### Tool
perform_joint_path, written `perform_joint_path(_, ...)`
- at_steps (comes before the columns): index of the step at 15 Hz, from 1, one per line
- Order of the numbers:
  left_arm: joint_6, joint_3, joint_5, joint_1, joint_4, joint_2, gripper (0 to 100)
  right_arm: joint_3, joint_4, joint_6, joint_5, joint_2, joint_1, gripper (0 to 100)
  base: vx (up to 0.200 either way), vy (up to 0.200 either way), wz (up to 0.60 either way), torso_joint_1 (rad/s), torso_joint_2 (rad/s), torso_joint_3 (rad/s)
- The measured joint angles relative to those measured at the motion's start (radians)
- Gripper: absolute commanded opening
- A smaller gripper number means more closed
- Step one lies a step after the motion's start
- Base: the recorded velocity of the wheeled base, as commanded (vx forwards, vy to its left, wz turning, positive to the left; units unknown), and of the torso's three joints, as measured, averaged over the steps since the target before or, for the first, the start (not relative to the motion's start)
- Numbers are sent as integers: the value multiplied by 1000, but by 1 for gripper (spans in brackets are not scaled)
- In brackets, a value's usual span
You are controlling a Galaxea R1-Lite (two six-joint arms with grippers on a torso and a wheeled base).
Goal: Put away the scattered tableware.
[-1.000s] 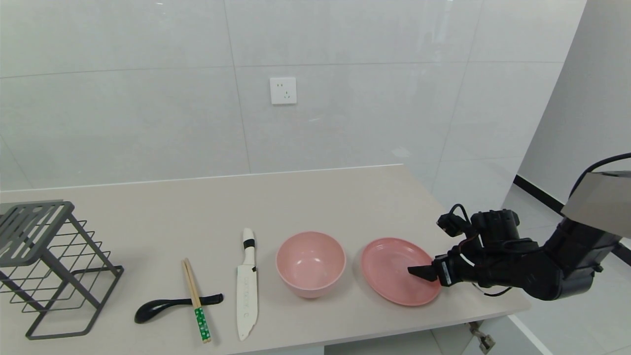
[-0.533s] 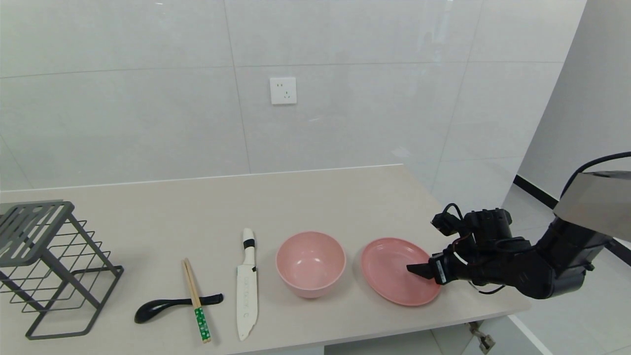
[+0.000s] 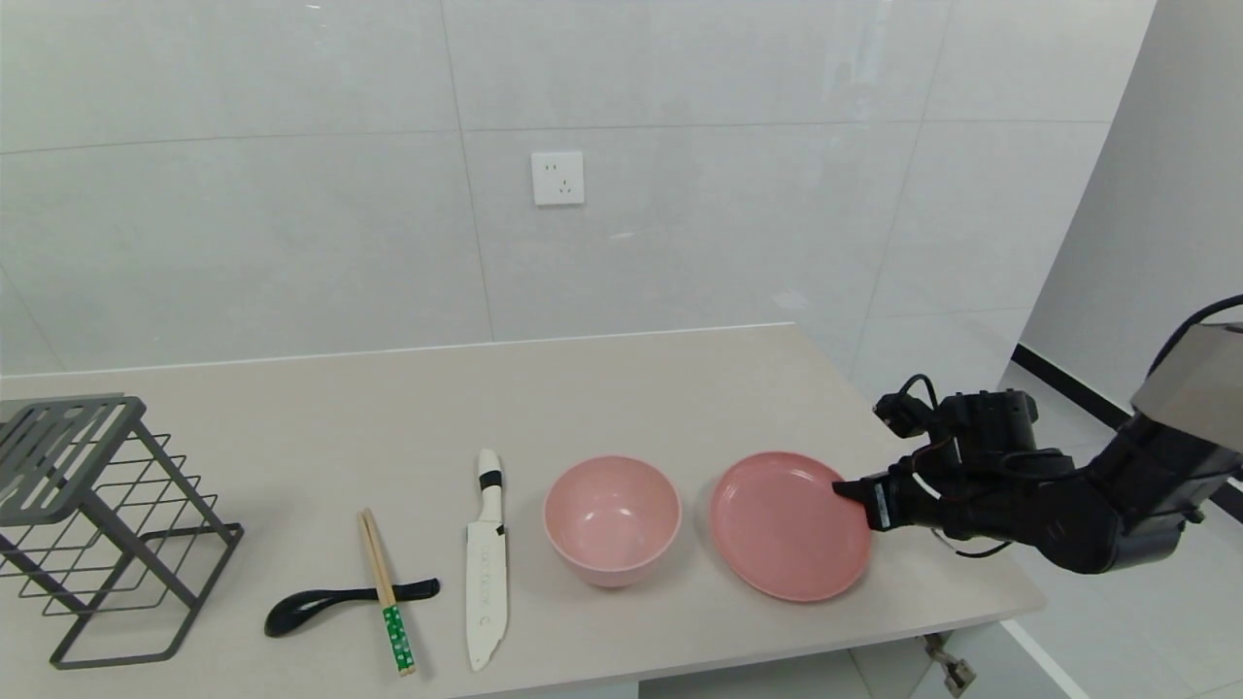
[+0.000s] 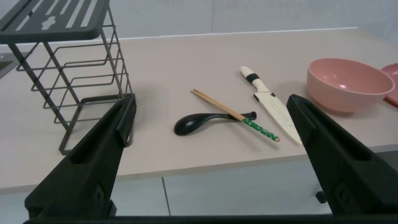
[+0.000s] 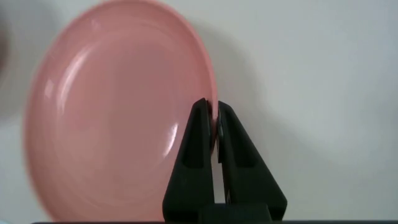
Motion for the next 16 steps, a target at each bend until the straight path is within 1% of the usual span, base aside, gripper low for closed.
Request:
perform_joint_path(3,-7,0,-5,0,0,0,100,5,-1,88,38,-167,-31,0,0,0,0,0,0,0)
perform_joint_path(5,-4,-1,-27,0,-1,0,100,49,3,126,47,-297,-41,0,0,0,0,0,0,0)
perform_joint_path(6,39,-1,-58,0,-12,0,100,89,7,135,50,-371,-42,0,0,0,0,0,0,0)
perform_joint_path(7,65,-2,-67,0,-45,0,100,124,7,139,51,-429,-41,0,0,0,0,0,0,0)
perform_joint_path(8,75,-22,-77,-1,-128,4,100,166,10,144,51,-499,-37,0,0,0,0,0,0,0)
perform_joint_path(9,81,-73,-102,-1,-204,20,100,202,15,152,52,-567,-29,0,0,0,0,0,0,0)
perform_joint_path(10,83,-132,-154,-4,-241,49,100,235,31,160,53,-632,-22,0,0,0,0,0,0,0)
perform_joint_path(11,81,-185,-217,-13,-258,90,100,259,58,167,52,-696,-13,0,0,0,0,0,0,0)
perform_joint_path(12,71,-215,-259,-25,-257,144,100,279,98,172,50,-764,-4,0,0,0,0,0,0,0)
perform_joint_path(13,57,-227,-273,-45,-256,196,100,289,132,174,49,-821,2,0,0,0,0,0,0,0)
perform_joint_path(14,31,-236,-286,-79,-257,274,100,296,170,175,41,-883,8,0,0,0,0,0,0,0)
perform_joint_path(16,-5,-252,-299,-144,-279,468,100,287,204,170,-6,-971,14,0,0,0,0,0,0,0)
